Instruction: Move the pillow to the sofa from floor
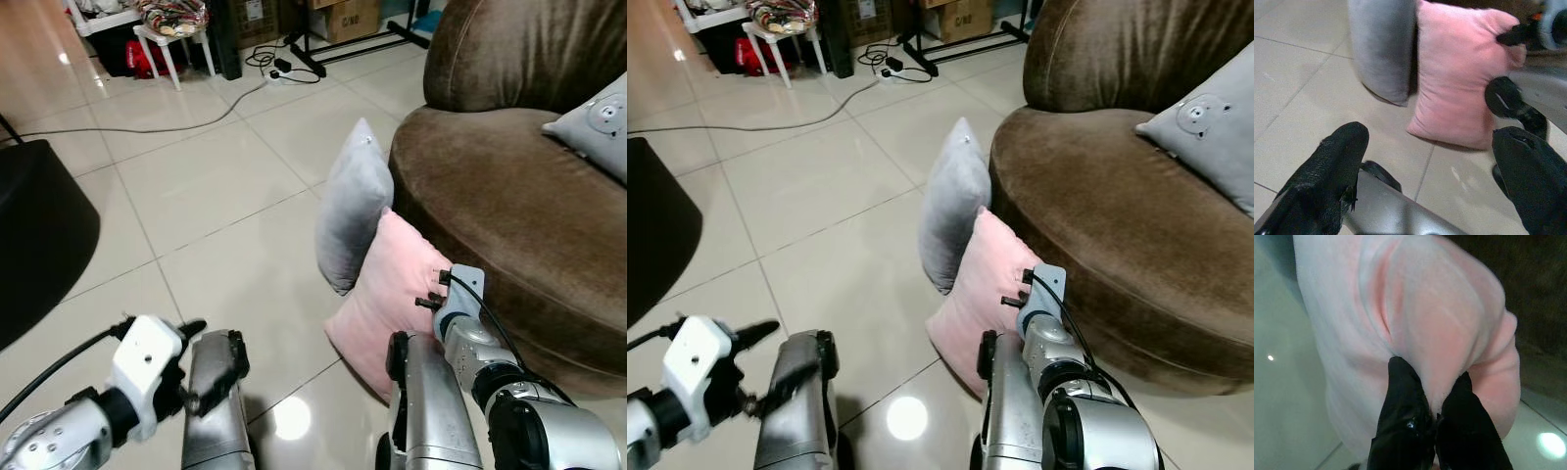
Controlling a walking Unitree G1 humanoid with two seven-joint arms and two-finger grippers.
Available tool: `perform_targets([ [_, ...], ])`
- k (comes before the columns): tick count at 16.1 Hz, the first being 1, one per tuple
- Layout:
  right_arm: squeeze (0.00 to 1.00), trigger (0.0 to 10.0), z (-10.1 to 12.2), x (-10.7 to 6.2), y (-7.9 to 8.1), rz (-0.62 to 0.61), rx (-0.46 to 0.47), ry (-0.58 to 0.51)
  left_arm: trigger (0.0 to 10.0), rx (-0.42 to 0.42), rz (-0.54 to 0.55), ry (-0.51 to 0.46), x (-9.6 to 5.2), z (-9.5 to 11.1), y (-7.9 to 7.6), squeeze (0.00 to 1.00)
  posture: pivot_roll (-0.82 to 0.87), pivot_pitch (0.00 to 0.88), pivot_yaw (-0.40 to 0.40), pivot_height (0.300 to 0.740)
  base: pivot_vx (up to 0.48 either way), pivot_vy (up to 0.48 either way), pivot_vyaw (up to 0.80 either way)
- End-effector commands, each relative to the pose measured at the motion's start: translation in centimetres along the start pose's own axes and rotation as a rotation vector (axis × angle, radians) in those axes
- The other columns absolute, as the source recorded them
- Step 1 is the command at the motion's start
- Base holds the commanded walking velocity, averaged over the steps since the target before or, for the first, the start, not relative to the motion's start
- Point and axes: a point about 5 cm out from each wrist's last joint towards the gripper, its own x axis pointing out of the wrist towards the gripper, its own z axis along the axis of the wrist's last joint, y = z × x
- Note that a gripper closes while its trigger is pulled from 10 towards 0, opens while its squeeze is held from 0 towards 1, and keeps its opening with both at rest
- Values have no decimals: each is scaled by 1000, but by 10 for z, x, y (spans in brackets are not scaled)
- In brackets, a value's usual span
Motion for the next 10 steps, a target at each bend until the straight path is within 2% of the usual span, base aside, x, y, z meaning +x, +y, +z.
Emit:
perform_targets([
  [1, 0, 0, 9, -1, 1, 58, 37, -73, 10000, 0, 18, 0, 3, -2, -1, 435, 18, 0, 9, 430, 0, 0, 0],
  [4, 0, 0, 23, -5, -5, 216, 63, -183, 10000, 12, 64, -22, 12, -3, -3, 318, -5, 0, -11, 430, 0, 0, 0],
  [5, 0, 0, 27, -8, -9, 258, 58, -215, 10000, 15, 86, -37, 14, -2, -1, 318, -10, 0, -18, 430, 0, 0, 0],
  [7, 0, 0, 43, -22, -26, 380, 71, -320, 10000, 28, 189, -98, 23, 1, 9, 318, -28, 0, -21, 430, 0, 0, 0],
  [8, 0, 0, 50, -27, -32, 395, 85, -357, 10000, 34, 223, -116, 25, 3, 13, 318, -43, 0, -21, 430, 0, 0, 0],
  [10, 0, 0, 83, -41, -55, 415, 172, -501, 10000, 53, 280, -163, 35, 8, 21, 322, -64, 0, -16, 430, 0, 0, 0],
])
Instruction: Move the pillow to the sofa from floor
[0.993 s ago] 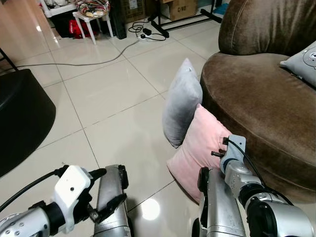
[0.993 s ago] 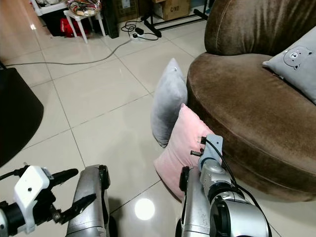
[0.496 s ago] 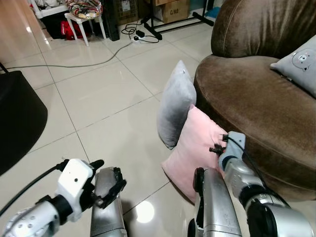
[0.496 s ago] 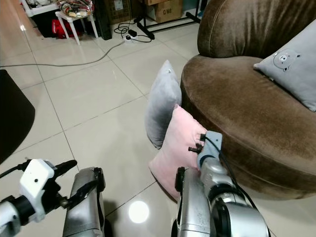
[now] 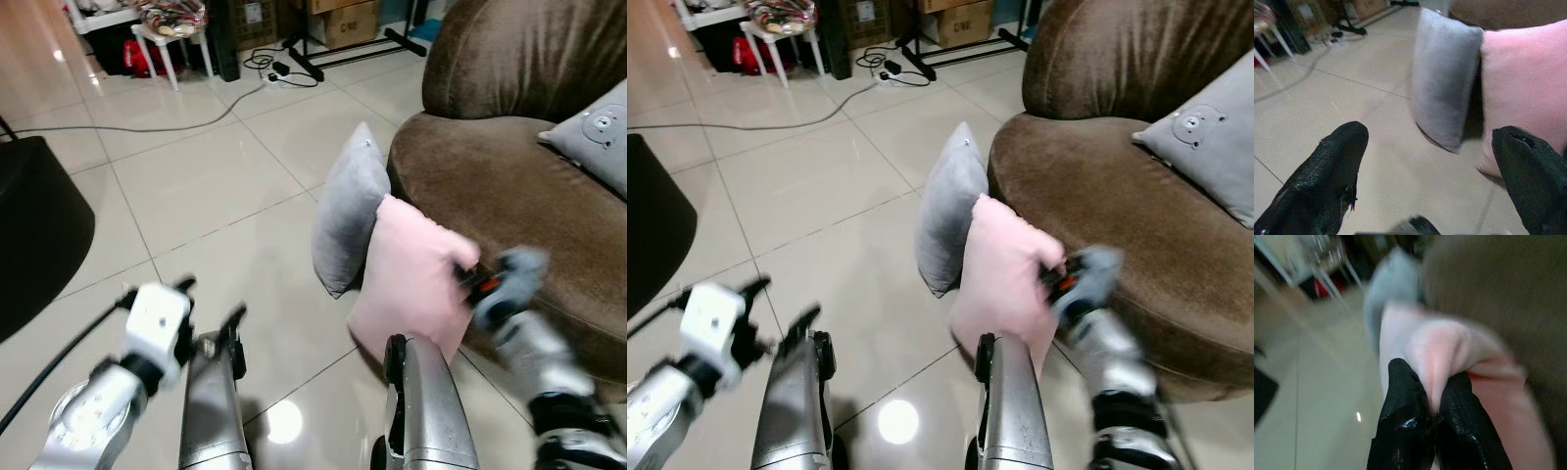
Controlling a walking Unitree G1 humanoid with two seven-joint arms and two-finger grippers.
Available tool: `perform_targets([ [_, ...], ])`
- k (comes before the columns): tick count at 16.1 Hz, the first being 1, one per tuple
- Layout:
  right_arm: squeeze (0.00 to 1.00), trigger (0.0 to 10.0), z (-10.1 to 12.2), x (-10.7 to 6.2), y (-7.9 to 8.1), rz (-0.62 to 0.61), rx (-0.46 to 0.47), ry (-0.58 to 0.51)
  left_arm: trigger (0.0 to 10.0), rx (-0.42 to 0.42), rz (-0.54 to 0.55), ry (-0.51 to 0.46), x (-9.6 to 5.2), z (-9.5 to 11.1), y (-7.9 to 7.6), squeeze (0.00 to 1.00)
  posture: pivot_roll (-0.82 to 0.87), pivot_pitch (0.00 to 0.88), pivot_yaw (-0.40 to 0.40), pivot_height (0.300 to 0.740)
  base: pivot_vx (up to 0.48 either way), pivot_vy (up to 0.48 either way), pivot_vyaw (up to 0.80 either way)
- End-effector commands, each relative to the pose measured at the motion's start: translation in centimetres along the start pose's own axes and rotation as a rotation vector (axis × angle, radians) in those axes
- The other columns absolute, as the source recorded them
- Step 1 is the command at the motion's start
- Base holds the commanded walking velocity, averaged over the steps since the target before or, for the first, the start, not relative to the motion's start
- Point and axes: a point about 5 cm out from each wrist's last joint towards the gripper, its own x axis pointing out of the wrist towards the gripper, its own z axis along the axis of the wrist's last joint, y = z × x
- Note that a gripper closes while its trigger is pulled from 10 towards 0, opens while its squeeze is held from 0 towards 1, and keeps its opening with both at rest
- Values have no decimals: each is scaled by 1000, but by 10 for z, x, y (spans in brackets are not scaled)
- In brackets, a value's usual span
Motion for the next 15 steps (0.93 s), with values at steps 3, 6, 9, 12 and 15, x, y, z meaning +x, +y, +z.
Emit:
perform_targets([
  [3, 0, 0, 77, -5, -3, 78, 88, -307, 10000, 4, 33, -45, 10, 3, 3, 329, -72, 0, -17, 430, 0, 0, 0],
  [6, 0, 0, 162, -10, -1, 50, 189, -609, 10000, 22, 40, -86, 19, 7, 1, 325, -73, 0, -20, 430, 0, 0, 0],
  [9, 0, 0, 225, -18, 6, 4, 177, -783, 10000, 26, 60, -131, 21, 15, 3, 325, -60, 0, -28, 430, 0, 0, 0],
  [12, 0, 0, 290, -35, 17, -7, 155, -971, 10000, 50, 55, -159, 20, 21, 4, 314, -44, 0, -45, 430, 0, 0, 0],
  [15, 0, 0, 311, -38, 27, -41, 89, -989, 10000, 56, 69, -166, 20, 22, 8, 314, -42, 0, -52, 430, 0, 0, 0],
])
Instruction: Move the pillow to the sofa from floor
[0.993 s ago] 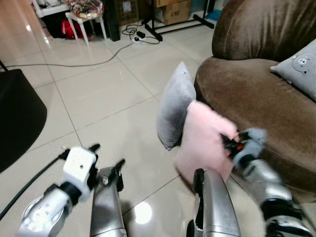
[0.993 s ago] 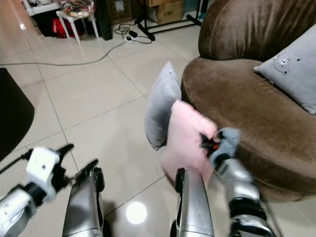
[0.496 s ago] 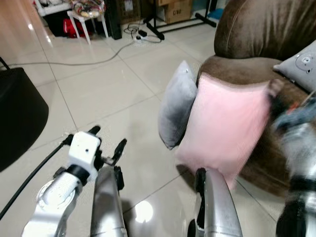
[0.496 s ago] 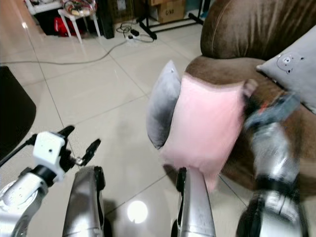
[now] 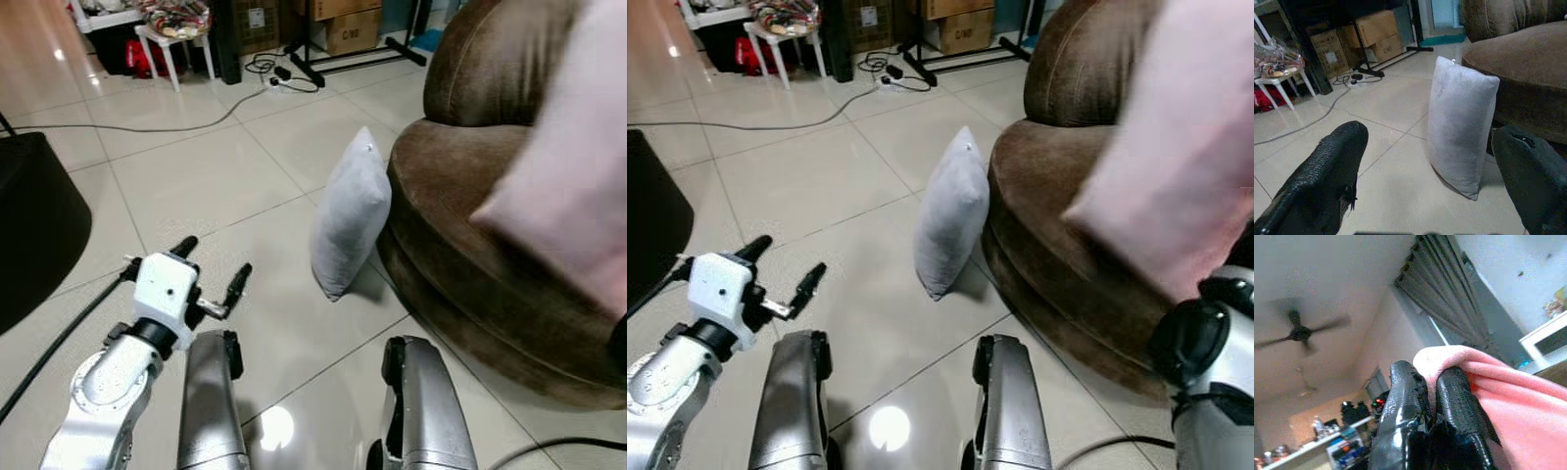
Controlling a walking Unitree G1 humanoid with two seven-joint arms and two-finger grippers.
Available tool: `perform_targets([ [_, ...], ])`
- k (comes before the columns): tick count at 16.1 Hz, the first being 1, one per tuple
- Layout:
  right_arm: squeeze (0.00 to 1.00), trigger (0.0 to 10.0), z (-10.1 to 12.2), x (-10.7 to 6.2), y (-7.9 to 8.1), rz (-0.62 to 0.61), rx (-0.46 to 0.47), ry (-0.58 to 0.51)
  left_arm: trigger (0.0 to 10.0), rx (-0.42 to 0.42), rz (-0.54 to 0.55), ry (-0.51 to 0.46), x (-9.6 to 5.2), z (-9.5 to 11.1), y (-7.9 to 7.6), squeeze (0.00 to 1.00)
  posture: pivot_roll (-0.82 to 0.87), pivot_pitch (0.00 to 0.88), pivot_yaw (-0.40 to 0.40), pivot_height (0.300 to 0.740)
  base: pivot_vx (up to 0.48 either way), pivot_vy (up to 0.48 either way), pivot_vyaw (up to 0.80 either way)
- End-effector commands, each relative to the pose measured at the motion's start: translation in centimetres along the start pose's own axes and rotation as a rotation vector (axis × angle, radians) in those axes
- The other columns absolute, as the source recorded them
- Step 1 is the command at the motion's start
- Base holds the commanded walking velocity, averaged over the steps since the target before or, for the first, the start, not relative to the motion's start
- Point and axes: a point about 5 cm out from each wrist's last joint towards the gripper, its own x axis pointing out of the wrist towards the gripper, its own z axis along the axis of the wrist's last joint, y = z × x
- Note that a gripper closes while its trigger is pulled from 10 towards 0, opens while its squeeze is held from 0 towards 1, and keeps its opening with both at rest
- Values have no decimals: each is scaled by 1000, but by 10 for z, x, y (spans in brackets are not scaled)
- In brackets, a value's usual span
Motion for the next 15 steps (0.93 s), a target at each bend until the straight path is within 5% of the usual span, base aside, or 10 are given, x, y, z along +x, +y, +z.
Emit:
perform_targets([
  [1, 0, 0, -21, -2, 6, 9, -72, 90, 10000, 21, 4, -10, 1, 3, 1, 314, -42, 0, -52, 430, 0, 0, 0],
  [2, 0, 0, -46, -11, 7, -6, -103, 195, 10000, 24, -1, -7, 1, 3, 1, 314, -39, 0, -51, 430, 0, 0, 0],
  [3, 0, 2353, -67, -19, 8, -19, -128, 277, 10000, 28, -4, -4, 2, 2, 1, 314, -38, 0, -49, 430, 0, 0, 0],
  [4, 0, 2824, -93, -32, 10, -43, -164, 381, 10000, 31, -5, -2, 2, 2, 1, 318, -39, 0, -46, 430, 0, 0, 0],
  [6, 0, 10000, -128, -52, 11, -100, -166, 517, 10000, 36, -5, -1, 3, 2, 2, 318, -40, 0, -45, 430, 0, 0, 0],
  [9, 0, 10000, -172, -88, 22, -116, -200, 710, 10000, 56, 14, 7, 10, 4, 5, 220, -34, 0, -53, 430, 0, 0, 0],
  [15, 0, 10000, -181, -104, 33, -165, -127, 747, 10000, 65, 28, 62, 12, -6, 0, 153, -30, 0, -66, 465, 0, 0, 0],
])
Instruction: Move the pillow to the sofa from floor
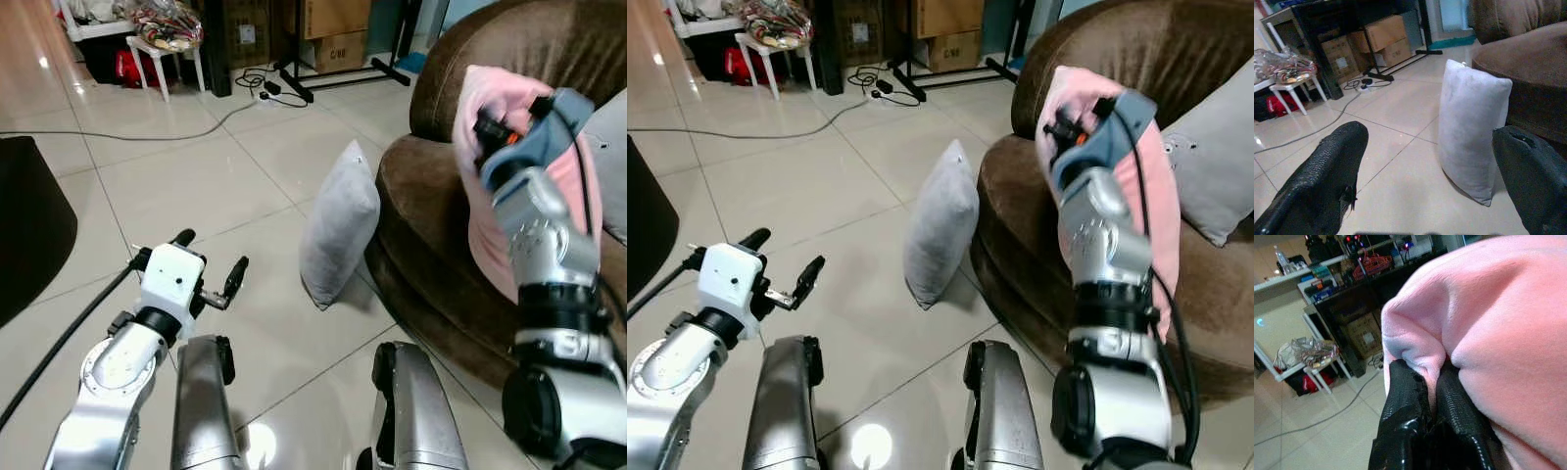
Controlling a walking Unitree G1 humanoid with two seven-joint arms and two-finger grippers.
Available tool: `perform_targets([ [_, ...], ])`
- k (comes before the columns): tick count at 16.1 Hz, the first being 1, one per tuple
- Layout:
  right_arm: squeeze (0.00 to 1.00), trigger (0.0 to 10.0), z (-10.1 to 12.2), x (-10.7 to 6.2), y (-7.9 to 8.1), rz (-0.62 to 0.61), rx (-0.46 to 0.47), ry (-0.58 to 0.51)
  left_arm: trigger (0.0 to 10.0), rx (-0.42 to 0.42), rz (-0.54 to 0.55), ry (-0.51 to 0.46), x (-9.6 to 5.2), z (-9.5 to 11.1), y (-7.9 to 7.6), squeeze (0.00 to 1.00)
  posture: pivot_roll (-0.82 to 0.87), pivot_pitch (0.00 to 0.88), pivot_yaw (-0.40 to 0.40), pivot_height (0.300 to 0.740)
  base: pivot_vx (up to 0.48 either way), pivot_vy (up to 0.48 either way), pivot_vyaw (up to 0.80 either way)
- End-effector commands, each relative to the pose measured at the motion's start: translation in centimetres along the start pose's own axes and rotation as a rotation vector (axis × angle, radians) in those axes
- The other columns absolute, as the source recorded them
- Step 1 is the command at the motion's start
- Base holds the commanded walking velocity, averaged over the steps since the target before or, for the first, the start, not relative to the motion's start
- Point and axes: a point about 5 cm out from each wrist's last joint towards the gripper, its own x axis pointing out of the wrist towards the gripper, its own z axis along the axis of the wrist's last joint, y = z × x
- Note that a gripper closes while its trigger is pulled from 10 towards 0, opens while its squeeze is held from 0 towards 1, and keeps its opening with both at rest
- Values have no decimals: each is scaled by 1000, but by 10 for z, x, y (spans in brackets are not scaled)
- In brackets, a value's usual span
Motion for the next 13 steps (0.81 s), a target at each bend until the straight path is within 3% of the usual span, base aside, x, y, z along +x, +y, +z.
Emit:
perform_targets([
  [1, 0, 10000, -6, -5, -9, -50, -7, 32, 10000, -4, 23, -3, 3, 2, 0, 55, -30, 0, -69, 480, 0, 0, 0],
  [7, 0, 10000, -20, -29, -2, -25, -64, 27, 10000, 32, 135, 1, 8, 6, 10, 43, -34, 0, -54, 545, 0, 0, 0],
  [13, 0, 10000, -24, -32, 7, -21, -80, 28, 10000, 39, 184, -11, 14, 10, 14, 43, -41, 0, -45, 610, 0, 0, 0],
])
